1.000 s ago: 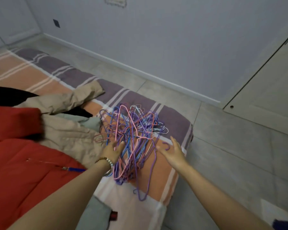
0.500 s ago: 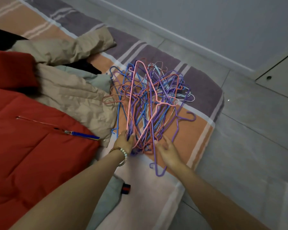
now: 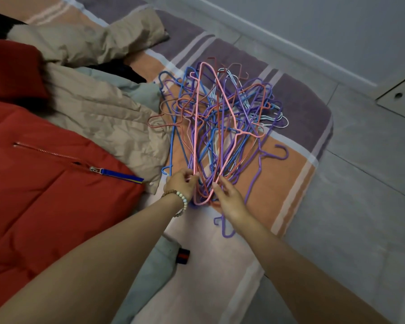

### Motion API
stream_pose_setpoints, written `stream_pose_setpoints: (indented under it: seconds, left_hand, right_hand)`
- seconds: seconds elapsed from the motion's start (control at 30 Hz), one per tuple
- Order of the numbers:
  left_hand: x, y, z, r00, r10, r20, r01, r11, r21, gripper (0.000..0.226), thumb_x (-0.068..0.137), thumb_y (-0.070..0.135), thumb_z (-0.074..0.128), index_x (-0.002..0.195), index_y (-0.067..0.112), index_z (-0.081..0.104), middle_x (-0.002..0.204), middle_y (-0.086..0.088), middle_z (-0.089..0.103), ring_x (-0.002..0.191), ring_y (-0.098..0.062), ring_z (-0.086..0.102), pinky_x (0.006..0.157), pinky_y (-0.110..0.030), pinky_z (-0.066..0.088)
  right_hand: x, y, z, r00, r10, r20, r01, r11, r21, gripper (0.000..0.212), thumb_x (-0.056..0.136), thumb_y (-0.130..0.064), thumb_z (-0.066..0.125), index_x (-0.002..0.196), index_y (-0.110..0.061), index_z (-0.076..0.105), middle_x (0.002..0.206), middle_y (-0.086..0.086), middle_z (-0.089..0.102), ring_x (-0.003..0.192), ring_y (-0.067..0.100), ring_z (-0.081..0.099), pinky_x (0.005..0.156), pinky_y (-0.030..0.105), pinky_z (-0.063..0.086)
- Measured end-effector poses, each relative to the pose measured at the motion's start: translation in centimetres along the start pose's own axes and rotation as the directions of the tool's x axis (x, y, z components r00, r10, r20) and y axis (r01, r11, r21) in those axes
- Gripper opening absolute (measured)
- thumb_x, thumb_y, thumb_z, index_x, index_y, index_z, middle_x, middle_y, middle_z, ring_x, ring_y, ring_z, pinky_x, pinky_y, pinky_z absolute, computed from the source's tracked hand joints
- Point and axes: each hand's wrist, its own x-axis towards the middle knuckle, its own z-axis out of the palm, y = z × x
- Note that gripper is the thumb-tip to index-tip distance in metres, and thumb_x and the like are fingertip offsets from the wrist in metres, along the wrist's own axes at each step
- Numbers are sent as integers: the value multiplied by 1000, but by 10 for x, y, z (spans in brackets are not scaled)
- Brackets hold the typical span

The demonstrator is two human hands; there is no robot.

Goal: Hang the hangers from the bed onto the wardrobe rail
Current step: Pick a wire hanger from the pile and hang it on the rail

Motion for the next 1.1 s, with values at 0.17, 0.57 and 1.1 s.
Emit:
stream_pose_setpoints:
  seconds: [0.17,0.57,1.1]
  left_hand:
    - [-14,2,2,991,123,46,-114,979,-168,12,90,12,56,91,3,63,75,-7,59,73,-22,58,65,-11,43]
    - [-71,109,-9,959,247,137,-214,952,-221,31,96,30,43,87,9,63,71,-2,57,65,-15,51,59,-21,41]
    - [-338,424,11,357,746,562,-562,652,-509,58,88,48,31,70,6,67,64,-7,72,59,-24,67,62,-31,57]
  right_hand:
    - [-29,-45,-8,998,48,40,-56,969,241,32,97,-7,44,128,-5,48,117,34,56,84,31,56,63,33,54]
    - [-94,-134,-72,978,-192,79,154,928,340,13,90,-5,54,95,-11,65,83,-5,72,72,2,65,69,12,52]
    - [-356,-308,-330,498,-609,-617,730,679,-81,19,77,-16,71,61,-11,62,52,-7,61,56,6,58,62,16,47]
